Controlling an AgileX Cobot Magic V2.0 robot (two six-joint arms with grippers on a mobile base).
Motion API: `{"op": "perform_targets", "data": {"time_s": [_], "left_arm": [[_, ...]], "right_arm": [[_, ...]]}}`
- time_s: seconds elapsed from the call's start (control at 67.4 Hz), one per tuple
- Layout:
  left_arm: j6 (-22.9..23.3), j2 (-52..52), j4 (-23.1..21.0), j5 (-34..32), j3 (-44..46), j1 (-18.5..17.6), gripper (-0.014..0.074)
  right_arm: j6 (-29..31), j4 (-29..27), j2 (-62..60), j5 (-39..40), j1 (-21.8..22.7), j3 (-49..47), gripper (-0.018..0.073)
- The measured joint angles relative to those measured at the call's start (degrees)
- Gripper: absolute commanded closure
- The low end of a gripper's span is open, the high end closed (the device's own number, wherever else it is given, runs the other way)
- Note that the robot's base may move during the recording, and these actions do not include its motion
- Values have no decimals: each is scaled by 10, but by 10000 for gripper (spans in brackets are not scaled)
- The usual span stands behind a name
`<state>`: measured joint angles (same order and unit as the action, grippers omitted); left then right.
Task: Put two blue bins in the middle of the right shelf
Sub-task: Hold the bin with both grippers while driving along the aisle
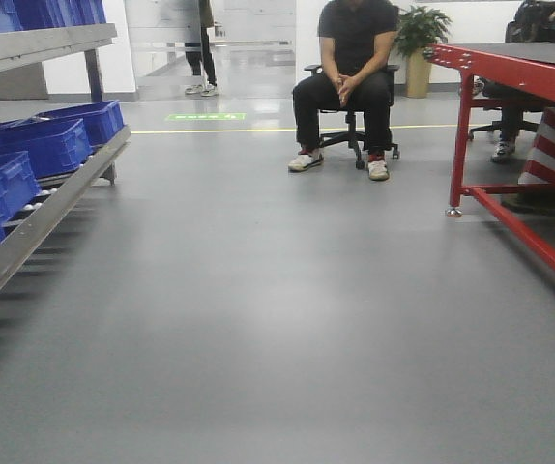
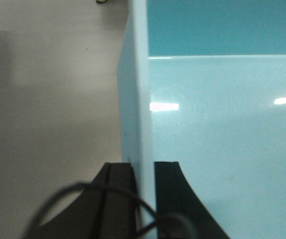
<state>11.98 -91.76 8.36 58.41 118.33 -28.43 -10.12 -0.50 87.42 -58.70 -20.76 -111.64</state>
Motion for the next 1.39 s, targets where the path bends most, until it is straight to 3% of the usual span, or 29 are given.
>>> {"op": "perform_targets", "data": {"time_s": [1.395], "left_arm": [[0,-3,14,0,0,1,707]], "right_arm": [[0,-2,42,26,0,0,713]]}}
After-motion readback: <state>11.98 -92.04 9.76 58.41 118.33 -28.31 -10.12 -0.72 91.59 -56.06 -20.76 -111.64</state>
